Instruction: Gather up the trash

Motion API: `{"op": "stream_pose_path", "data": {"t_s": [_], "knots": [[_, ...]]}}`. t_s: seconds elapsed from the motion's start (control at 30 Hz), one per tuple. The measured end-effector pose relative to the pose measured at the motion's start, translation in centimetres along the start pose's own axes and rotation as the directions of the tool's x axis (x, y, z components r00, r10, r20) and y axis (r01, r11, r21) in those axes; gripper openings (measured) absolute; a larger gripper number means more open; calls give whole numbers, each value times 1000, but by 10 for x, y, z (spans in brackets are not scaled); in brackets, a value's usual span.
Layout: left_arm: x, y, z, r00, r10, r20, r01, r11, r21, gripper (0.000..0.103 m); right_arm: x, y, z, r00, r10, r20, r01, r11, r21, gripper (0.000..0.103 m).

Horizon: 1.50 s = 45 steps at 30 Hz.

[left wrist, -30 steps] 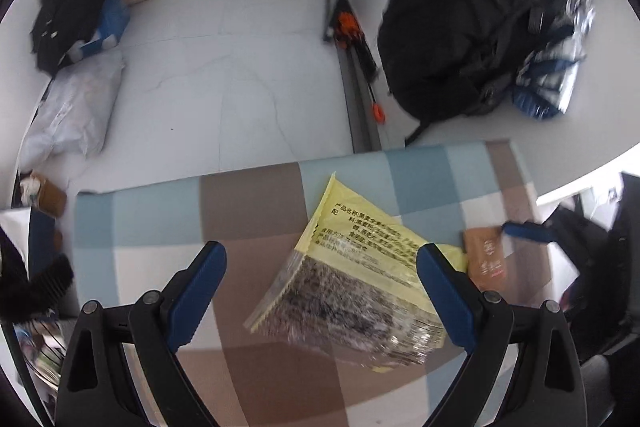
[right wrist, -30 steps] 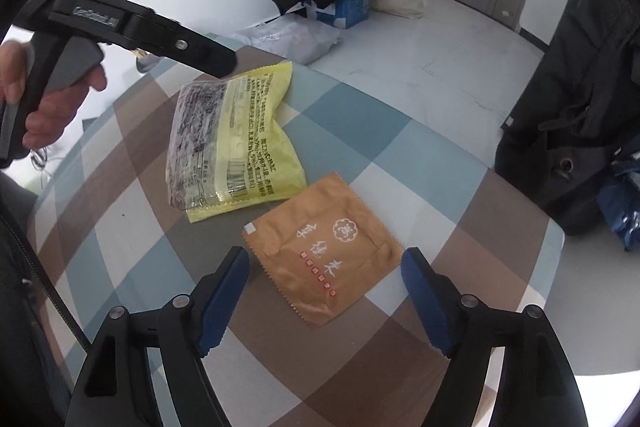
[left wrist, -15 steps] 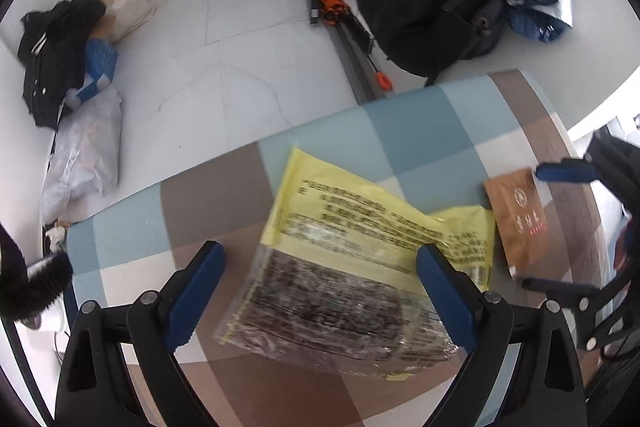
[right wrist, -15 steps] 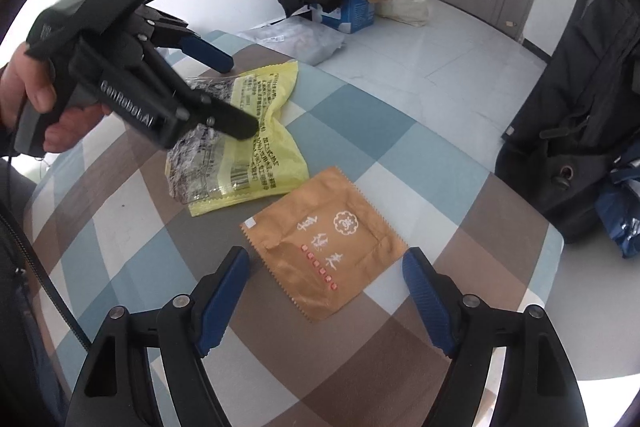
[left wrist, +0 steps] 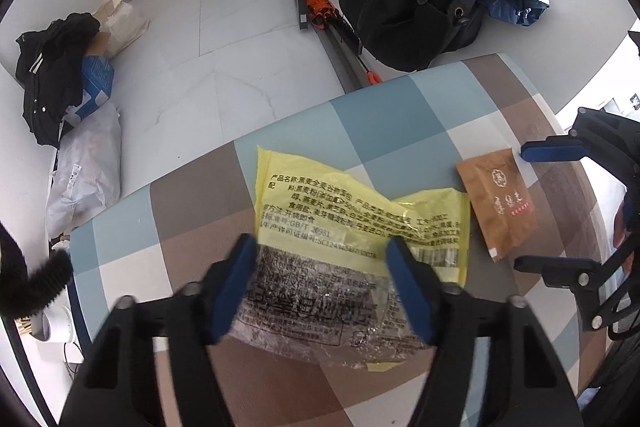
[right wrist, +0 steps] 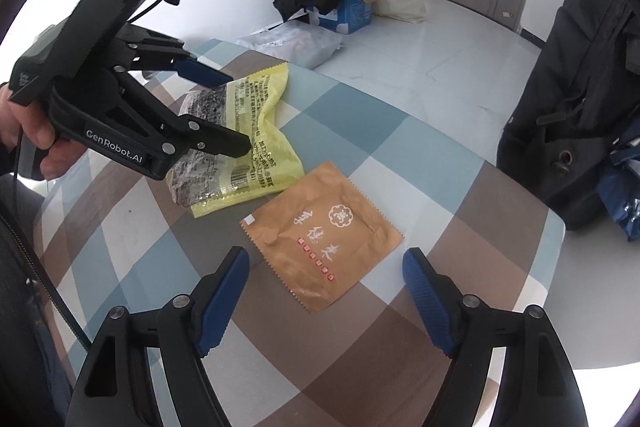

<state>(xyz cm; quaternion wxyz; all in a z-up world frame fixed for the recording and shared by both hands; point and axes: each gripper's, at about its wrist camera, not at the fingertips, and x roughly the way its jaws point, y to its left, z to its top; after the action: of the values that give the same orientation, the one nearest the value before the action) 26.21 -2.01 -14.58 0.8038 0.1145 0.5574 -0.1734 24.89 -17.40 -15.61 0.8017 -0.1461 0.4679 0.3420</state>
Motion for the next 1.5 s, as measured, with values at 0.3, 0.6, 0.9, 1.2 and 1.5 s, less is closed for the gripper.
{"op": "stream_pose_path", "data": {"t_s": [0.3, 0.6, 0.9, 1.2, 1.5], "knots": [[-3, 12, -2, 999, -42, -25, 40, 995, -91, 10, 6, 24, 0, 992, -125, 32, 127, 986, -111, 78], [1, 23, 0, 994, -105, -43, 97, 982, -159, 6, 7, 62, 0, 959, -258, 119, 281, 921, -271, 61], [0, 38, -6, 989, -143, -40, 130, 966, -225, 6, 15, 91, -1, 952, -276, 135, 307, 863, -402, 11], [-1, 46, -7, 989, -142, -42, 127, 959, -254, 6, 10, 87, 10, 960, -261, 97, 279, 901, -334, 0], [-11, 55, -12, 981, -194, -12, 183, 941, -286, 3, -42, 61, 31, 964, -206, 167, 216, 975, -44, 0]]}}
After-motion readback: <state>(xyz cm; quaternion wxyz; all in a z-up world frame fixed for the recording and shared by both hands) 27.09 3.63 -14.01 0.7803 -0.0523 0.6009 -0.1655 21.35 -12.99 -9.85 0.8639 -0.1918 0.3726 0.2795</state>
